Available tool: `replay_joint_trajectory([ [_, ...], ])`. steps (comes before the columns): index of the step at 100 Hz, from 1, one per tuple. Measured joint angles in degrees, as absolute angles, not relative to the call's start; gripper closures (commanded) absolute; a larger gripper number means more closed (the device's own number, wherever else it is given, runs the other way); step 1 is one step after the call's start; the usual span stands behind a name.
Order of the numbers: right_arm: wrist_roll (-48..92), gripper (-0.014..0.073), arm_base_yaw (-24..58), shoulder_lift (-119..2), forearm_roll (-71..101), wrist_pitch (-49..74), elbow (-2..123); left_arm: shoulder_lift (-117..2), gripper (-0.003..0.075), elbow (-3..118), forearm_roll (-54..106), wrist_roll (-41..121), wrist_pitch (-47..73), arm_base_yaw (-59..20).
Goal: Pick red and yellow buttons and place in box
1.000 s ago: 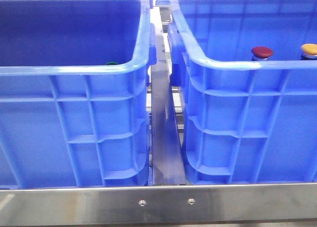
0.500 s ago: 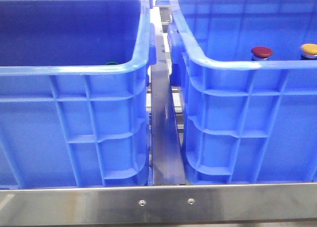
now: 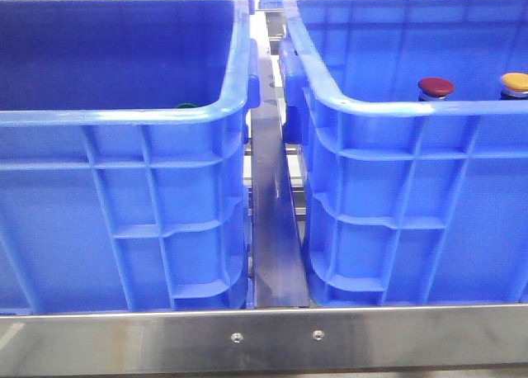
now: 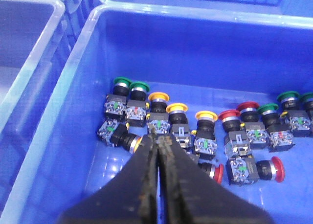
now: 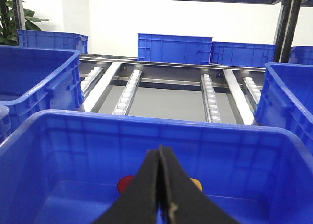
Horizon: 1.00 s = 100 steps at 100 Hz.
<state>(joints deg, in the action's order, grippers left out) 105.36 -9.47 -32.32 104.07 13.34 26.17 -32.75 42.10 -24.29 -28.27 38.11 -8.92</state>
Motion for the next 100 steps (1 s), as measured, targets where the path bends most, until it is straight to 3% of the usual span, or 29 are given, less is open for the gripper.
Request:
replay_joint_trajectory([
  [28,105.4,0.0661,-9.5,-32.3,104.1,13.3,26.2,-30.1,0.0739,37.8,-21.7,-21.6,26.7,-8.9],
  [45,105.3,0.0661,-9.5,-32.3,104.1,13.3,26.2,-25.1,0.0739,28.8,-13.8,-6.4,13.3,-8.9],
  [63,105.3,0.0661,-9.5,-32.3,104.1,13.3,26.2,-17.4,0.0739,17.6,-11.4,-0.8,1.1,-8.9],
  [100,105.3,0.0661,-9.5,-32.3,104.1,13.3,26.2,-0.6,0.0739,1.5,-9.8,-0.5,-0.9,-1.3],
])
